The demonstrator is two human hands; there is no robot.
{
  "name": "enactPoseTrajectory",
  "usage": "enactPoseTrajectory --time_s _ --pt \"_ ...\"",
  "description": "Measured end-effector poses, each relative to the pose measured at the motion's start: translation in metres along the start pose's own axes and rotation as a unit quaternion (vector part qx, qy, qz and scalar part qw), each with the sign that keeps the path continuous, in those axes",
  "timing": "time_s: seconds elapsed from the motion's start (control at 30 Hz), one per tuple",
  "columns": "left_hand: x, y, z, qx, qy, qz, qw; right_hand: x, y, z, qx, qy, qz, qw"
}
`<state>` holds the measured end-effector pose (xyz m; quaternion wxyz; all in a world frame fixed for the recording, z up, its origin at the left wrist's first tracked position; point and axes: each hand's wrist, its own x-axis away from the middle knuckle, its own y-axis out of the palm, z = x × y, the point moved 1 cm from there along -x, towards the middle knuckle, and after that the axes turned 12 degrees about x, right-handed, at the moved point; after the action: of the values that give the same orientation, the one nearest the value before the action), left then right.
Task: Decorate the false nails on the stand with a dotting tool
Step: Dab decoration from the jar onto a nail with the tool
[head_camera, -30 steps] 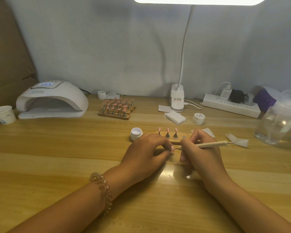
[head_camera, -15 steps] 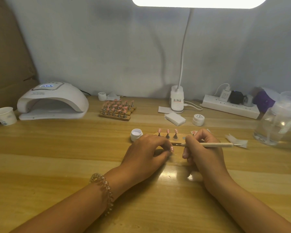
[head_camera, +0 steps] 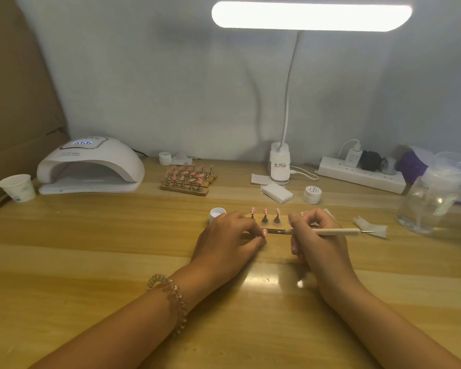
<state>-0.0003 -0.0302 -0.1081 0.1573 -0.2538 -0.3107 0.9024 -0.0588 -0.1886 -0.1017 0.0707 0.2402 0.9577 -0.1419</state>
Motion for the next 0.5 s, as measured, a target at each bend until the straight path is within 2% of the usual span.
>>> enactPoseTrajectory --time_s 0.17,0.3,0.37,0.5 --pt "0.003 -0.003 0.000 0.000 0.009 0.001 1.000 -0.001 -0.002 0.000 -0.007 0.010 -0.007 1.000" --pt "-0.002 -0.016 -0.007 -0.042 -0.008 0.098 0.994 -0.002 -0.004 0.001 -0.006 0.007 -0.008 1.000" --pt "-0.006 -0.027 -0.018 -0.051 -0.046 0.133 0.989 -0.003 -0.003 0.001 -0.005 -0.002 -0.010 1.000" --pt "-0.010 -0.035 -0.041 -0.064 -0.134 0.061 0.987 -0.003 -0.002 0.001 -0.020 -0.021 -0.007 1.000"
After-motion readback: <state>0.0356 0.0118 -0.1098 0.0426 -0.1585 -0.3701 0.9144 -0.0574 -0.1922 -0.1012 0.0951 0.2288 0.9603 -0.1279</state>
